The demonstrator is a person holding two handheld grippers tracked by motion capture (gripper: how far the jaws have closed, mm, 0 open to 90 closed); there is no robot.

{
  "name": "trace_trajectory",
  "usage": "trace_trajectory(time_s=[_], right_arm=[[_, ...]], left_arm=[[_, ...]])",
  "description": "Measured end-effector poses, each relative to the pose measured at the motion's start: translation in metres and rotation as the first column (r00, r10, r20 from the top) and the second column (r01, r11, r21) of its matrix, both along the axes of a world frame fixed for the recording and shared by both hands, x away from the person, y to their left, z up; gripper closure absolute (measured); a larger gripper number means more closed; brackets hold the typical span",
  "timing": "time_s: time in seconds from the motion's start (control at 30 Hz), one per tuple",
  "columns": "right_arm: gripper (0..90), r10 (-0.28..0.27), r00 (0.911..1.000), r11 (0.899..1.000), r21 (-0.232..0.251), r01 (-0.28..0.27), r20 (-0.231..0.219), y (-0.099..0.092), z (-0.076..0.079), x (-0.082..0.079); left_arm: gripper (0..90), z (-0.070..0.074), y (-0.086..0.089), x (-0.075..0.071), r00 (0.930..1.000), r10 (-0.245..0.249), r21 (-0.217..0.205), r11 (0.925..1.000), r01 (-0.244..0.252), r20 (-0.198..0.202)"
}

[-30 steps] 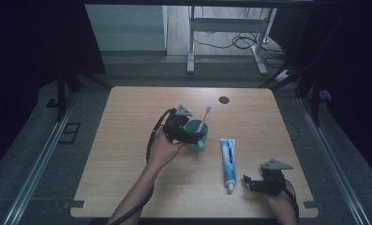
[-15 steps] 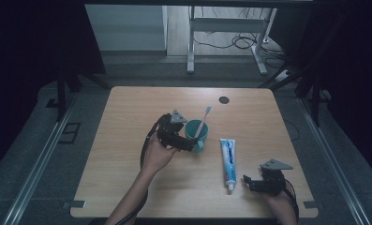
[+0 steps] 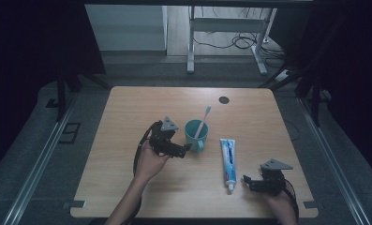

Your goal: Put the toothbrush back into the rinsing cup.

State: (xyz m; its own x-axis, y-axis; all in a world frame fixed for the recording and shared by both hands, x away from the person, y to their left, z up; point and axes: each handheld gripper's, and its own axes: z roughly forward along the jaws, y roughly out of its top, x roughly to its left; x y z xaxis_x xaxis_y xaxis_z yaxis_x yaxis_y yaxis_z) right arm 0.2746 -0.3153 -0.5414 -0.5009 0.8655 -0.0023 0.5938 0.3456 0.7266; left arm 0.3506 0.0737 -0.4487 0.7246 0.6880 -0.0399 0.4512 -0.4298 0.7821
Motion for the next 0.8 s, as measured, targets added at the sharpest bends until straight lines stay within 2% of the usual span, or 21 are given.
trace_trajectory(time_s=[0.53, 0.8], right_arm=[[12.9, 0.002, 1.0000, 1.000, 0.000, -0.002, 0.000, 0.000, 0.000, 0.000], [12.9, 0.000, 1.0000, 1.000, 0.000, 0.000, -0.001, 0.000, 0.000, 0.000]], left_arm=[[0.0, -0.021, 0.016, -0.021, 0.9998, 0.014, 0.013, 0.9998, -0.014, 0.012], [0.0, -0.033, 0.025, -0.030, 0.9997, 0.024, -0.006, 0.9997, -0.024, -0.007]])
